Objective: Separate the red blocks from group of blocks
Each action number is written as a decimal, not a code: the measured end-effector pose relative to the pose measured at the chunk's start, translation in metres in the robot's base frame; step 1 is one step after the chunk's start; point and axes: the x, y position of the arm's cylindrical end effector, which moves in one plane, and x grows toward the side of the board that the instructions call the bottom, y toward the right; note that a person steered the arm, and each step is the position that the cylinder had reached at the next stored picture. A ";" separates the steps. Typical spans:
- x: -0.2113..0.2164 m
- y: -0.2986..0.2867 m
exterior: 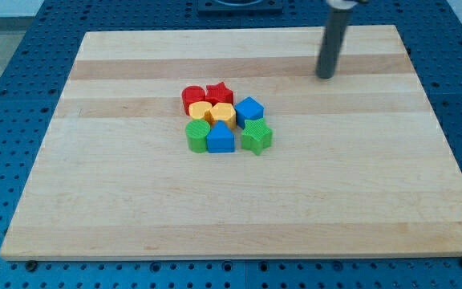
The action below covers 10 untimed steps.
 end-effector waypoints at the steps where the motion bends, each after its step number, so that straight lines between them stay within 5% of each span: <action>1: 0.032 -0.035; 5: 0.063 -0.227; 10: 0.051 -0.297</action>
